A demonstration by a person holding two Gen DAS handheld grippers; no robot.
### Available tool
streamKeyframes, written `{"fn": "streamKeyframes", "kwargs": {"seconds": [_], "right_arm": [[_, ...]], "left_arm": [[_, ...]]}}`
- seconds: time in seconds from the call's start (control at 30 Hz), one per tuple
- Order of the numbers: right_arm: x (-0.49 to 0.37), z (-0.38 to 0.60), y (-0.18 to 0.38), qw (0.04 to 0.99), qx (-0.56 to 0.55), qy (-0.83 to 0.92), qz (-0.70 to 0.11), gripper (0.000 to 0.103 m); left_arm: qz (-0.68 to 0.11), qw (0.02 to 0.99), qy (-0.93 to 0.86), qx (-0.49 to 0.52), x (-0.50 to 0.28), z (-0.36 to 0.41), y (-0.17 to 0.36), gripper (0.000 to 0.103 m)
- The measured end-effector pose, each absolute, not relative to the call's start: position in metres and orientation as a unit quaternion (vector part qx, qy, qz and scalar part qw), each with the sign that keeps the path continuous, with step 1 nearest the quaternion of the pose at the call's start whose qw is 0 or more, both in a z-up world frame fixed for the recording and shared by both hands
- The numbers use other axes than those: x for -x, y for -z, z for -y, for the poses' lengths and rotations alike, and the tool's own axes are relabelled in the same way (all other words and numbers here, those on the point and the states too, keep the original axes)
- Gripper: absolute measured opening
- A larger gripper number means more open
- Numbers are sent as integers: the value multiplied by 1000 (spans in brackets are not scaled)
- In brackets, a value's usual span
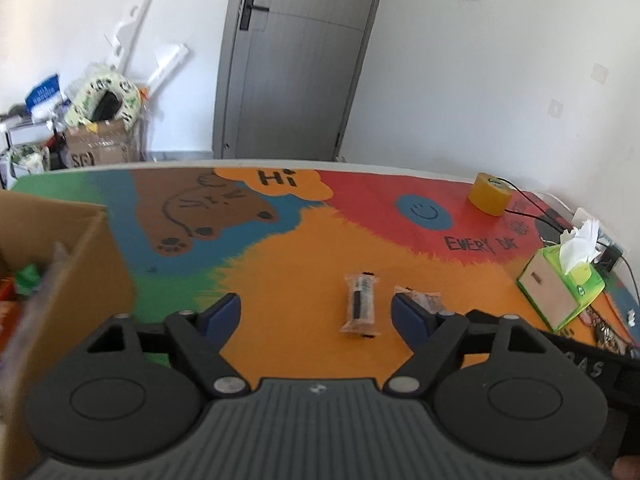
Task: Organize snacks
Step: 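Grasp the clear-wrapped bar with the left gripper while the right grasps the brown pastry pack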
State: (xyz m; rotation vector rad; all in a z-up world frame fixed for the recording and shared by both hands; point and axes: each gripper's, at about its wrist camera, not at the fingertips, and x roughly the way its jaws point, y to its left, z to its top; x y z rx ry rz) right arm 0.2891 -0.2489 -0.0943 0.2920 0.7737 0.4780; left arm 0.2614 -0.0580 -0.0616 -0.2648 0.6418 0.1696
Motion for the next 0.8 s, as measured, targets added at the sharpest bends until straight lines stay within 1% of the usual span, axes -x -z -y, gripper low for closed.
{"fn": "streamKeyframes", "kwargs": {"seconds": [0.2, 0.3, 0.4, 0.5, 0.53, 0.57, 0.7, 0.8], "right_arm": [[-309, 242, 108, 881, -131, -230, -393, 57], [-316, 239, 115, 876, -131, -232, -402, 55], [-321, 236, 120, 873, -131, -232, -408, 50], [-326, 232, 127, 869, -130, -232, -418, 41], [-327, 231, 129, 867, -131, -234, -420, 36], [-327, 232, 130, 867, -132, -237, -419, 34], [-327, 236, 129, 871, -126, -232, -413, 31], [-325, 243, 129, 874, -127, -224, -411, 30]], "left_arm": [[-332, 931, -76, 130, -286, 64, 71, 63], [-339, 929, -74, 132, -295, 65, 76, 60], [-344, 926, -72, 138, -302, 66, 80, 58], [-350, 924, -70, 140, -309, 67, 85, 57], [-351, 923, -70, 143, -312, 67, 86, 57], [-351, 922, -69, 147, -314, 67, 88, 57], [-362, 919, -62, 146, -325, 70, 99, 57], [-365, 919, -57, 141, -329, 77, 105, 56]]}}
